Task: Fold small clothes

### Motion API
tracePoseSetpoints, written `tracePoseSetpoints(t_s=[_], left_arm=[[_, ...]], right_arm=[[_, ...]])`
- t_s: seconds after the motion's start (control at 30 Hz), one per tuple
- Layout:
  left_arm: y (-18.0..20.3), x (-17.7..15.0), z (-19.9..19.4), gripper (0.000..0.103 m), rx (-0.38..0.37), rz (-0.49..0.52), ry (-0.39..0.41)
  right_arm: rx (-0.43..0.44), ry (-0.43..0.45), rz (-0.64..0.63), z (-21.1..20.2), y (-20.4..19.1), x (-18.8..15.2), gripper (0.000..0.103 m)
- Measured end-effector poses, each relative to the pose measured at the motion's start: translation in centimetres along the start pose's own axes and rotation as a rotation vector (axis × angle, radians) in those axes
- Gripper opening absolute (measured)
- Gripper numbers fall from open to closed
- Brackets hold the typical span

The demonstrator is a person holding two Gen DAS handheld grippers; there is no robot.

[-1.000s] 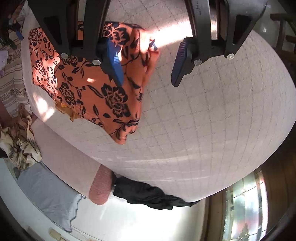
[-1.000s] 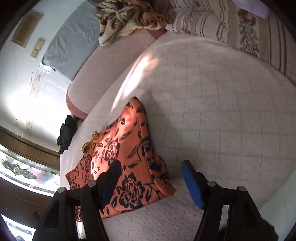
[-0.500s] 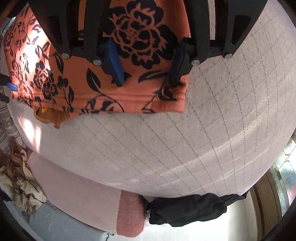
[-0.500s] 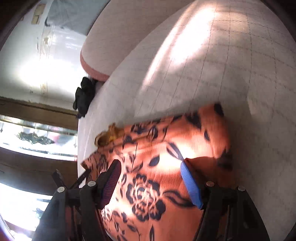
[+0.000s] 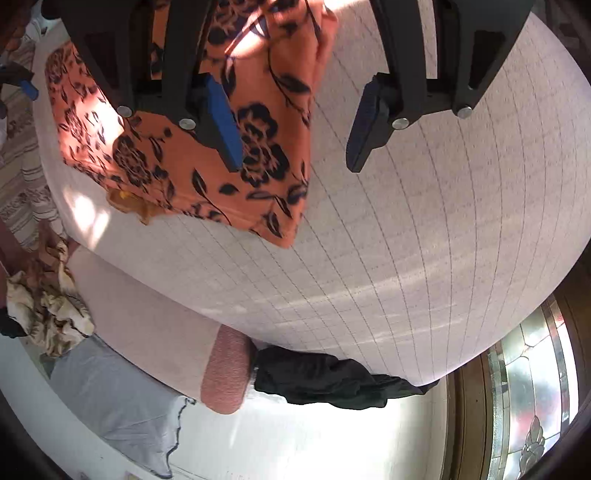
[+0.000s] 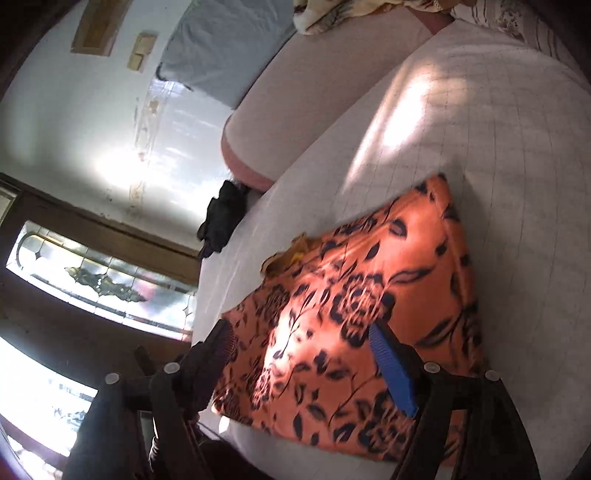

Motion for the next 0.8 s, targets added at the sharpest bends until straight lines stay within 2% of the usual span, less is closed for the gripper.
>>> tracePoseSetpoints(t_s=[0.03, 0.1, 0.13, 0.17, 0.2, 0.23, 0.27, 0.3, 0.33, 0.4, 0.43, 0.5, 0.53, 0.57, 0.6, 0.63, 0.67, 0.73, 0.8], left_arm=[[0.2, -1.4, -0.9, 0.062, -0.023, 0.007, -0.011], [0.2, -4.0, -1.3, 0.066, -0.048, 0.027, -0.04], [-0.1, -5.2, -0.7, 0.067, -0.016, 0.041, -0.068], [-0.9, -6.4, 0.3, 0.067, 0.05, 0.047, -0.117], [-1.8, -7.4, 1.4, 0.067, 0.106, 0.04, -0.173], [-2.3, -7.8, 1.3, 0.067, 0.094, 0.022, -0.171], [-2.6, -7.7, 0.2, 0.067, 0.091, 0.007, -0.136], [-2.8, -7.5, -1.0, 0.066, 0.126, -0.005, -0.102], [-2.8, -7.3, -2.2, 0.066, 0.128, -0.004, -0.059], [-2.1, -7.5, -3.9, 0.067, 0.071, 0.028, -0.012], [-1.9, -7.8, -4.0, 0.067, 0.061, 0.039, -0.018], [-2.0, -8.6, -2.7, 0.068, 0.067, 0.044, -0.071], [-2.5, -9.2, -1.4, 0.068, 0.102, 0.042, -0.118], [-3.1, -9.6, -0.4, 0.068, 0.139, 0.035, -0.162], [-3.4, -9.8, -0.4, 0.068, 0.13, 0.033, -0.152], [-3.3, -9.7, -1.1, 0.068, 0.132, 0.035, -0.135], [-3.2, -9.5, -2.1, 0.068, 0.134, 0.033, -0.109], [-2.6, -9.0, -4.2, 0.068, 0.113, 0.044, -0.037], [-1.7, -8.4, -5.2, 0.068, 0.092, 0.066, -0.002]], right_arm=[[0.017, -0.033, -0.009, 0.2, -0.4, -1.9, 0.085], [-0.027, -0.032, 0.002, 0.3, 0.7, -4.6, 0.085], [-0.062, -0.029, 0.043, 0.5, 2.4, -5.4, 0.085], [-0.124, -0.016, 0.109, 0.5, 4.6, -6.1, 0.085], [-0.151, 0.011, 0.209, 0.1, 6.8, -6.7, 0.079], [-0.111, 0.055, 0.272, -0.4, 7.6, -6.8, 0.077], [-0.12, 0.071, 0.272, -1.1, 7.1, -6.7, 0.077], [-0.157, 0.081, 0.226, -1.7, 5.9, -6.5, 0.078], [-0.162, 0.095, 0.171, -2.3, 4.4, -6.3, 0.079], [-0.073, 0.096, 0.09, -2.6, 1.6, -6.1, 0.082], [-0.041, 0.09, 0.066, -2.4, 0.8, -6.2, 0.085], [-0.039, 0.065, 0.054, -1.4, 1.3, -6.6, 0.088], [-0.071, 0.039, 0.085, -0.5, 2.7, -6.9, 0.088], [-0.143, 0.014, 0.142, 0.0, 5.0, -7.4, 0.087], [-0.155, 0.025, 0.219, 0.0, 6.9, -7.7, 0.082], [-0.102, 0.072, 0.29, -0.7, 7.4, -7.7, 0.081], [-0.085, 0.093, 0.299, -1.5, 6.9, -7.5, 0.082], [-0.093, 0.11, 0.197, -2.6, 4.7, -6.7, 0.084], [-0.037, 0.097, 0.127, -2.7, 2.8, -6.2, 0.085]])
Point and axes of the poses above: each gripper's, at about its wrist camera, not at the fingertips, and z roughly the way its jaws point, y to its right, x to its top, the point moved 4 cm from there along z, roughly the way its jaws point, and after that the axes turned 9 degrees about -z, right-handed, at the moved point
